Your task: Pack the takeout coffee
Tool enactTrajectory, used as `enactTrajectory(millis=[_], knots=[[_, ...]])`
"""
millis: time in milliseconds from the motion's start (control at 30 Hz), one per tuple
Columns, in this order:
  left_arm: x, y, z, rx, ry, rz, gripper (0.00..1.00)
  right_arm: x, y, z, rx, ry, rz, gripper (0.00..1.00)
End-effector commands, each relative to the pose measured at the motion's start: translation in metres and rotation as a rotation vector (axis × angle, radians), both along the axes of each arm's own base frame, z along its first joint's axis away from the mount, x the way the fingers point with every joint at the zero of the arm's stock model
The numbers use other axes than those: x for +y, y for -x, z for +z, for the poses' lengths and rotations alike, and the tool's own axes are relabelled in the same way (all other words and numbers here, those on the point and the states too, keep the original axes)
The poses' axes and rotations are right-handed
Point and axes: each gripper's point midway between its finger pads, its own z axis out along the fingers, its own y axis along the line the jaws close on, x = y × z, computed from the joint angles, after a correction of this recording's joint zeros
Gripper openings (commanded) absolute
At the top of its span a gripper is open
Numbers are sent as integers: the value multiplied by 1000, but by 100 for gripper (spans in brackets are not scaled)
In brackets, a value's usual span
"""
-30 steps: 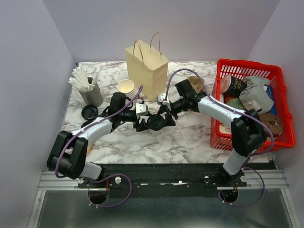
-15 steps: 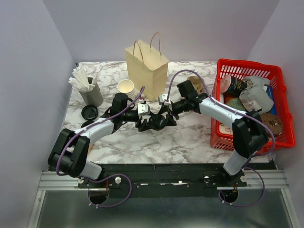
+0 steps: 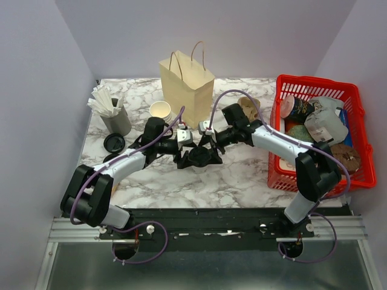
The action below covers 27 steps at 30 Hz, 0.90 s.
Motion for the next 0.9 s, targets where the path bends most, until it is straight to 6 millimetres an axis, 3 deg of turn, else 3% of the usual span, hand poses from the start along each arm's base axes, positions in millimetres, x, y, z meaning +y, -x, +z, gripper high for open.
enactTrajectory(millis=[0, 267, 467, 567, 733, 867], knots=[[-1, 8, 18, 77, 40, 10, 86, -7, 19, -14, 127, 94, -50, 94], [16, -13, 52, 101, 95, 174, 89, -24, -2, 3, 115, 105, -157, 98], [43, -32, 64, 185, 125, 367, 89, -36, -9, -13, 51, 181, -172, 99], [57, -36, 63, 178, 124, 426, 89, -37, -9, -13, 33, 185, -171, 99], [61, -37, 58, 211, 134, 471, 88, -29, -8, 2, 35, 140, -154, 99], [64, -39, 46, 262, 152, 534, 88, -24, -6, -5, -42, 178, -143, 95]])
